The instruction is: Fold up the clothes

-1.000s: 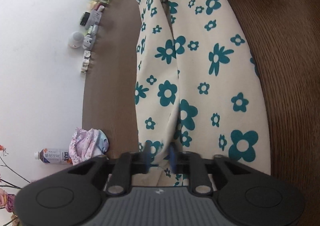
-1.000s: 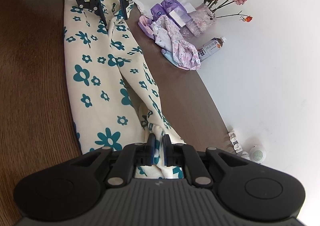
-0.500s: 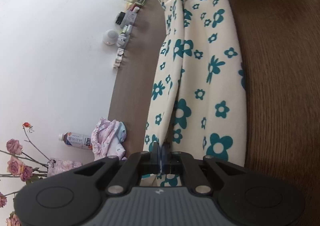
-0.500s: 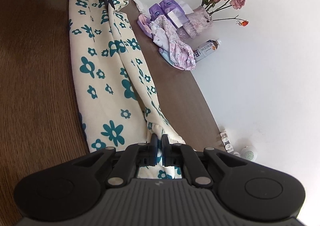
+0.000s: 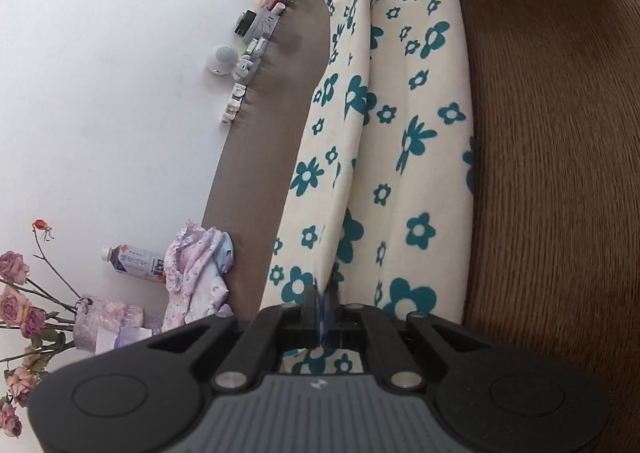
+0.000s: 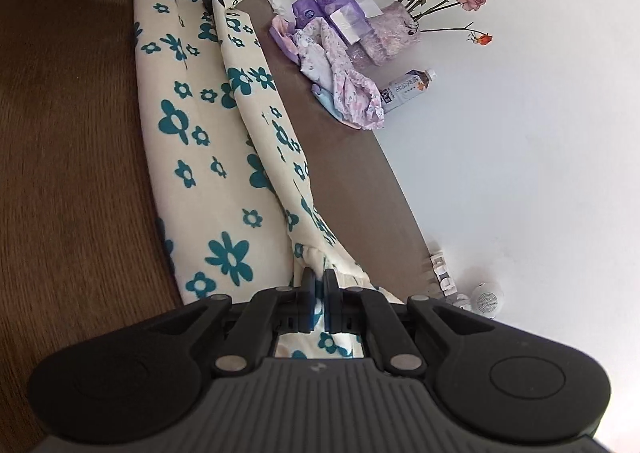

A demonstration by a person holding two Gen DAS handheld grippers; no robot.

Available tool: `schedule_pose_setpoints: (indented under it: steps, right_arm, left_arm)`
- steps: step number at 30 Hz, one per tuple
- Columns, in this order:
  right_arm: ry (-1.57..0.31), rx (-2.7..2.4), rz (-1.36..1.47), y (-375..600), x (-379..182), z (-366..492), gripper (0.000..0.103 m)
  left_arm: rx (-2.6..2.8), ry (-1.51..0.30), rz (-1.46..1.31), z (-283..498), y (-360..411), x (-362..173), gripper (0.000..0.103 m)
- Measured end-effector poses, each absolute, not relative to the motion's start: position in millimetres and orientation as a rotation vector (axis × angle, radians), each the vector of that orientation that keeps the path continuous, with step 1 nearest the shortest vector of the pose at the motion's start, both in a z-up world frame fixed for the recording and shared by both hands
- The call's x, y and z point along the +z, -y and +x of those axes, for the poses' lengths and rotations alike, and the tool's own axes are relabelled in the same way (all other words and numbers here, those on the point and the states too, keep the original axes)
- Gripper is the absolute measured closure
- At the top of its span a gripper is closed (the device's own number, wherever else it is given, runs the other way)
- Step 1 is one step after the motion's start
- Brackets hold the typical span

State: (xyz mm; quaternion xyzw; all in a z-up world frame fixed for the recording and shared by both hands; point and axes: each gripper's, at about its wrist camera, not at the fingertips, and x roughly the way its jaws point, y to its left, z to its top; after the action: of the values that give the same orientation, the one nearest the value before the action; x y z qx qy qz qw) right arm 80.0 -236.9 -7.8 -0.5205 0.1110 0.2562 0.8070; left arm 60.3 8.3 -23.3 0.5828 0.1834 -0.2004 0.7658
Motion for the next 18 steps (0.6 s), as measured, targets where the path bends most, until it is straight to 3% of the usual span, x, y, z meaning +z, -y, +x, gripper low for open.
schedule_pose_setpoints:
  steps: [6, 12, 15, 17, 18]
  right_arm:
    - [-0.264, 0.553, -1.085, 239, -7, 77, 0.1]
    - [-0.381, 0.568, -0.752, 267, 24, 88, 0.093]
    - [-0.424, 0.545, -0.539, 293, 42, 98, 0.078]
    - [-0.458, 0.511, -0.377, 312, 54, 112, 0.062]
    - [-0.48, 0.485, -0.287, 324, 59, 121, 0.062]
  left_arm:
    - [-0.43, -0.411, 1.219, 61, -10, -25, 0.101]
    - [-0.446, -0.427, 1.068, 55, -21, -5, 0.089]
    - [-0.454, -0.44, 0.926, 53, -31, 13, 0.08]
    - [-0.47, -0.441, 0.796, 55, -36, 29, 0.075]
    - [-0.477, -0.443, 0.733, 58, -36, 37, 0.071]
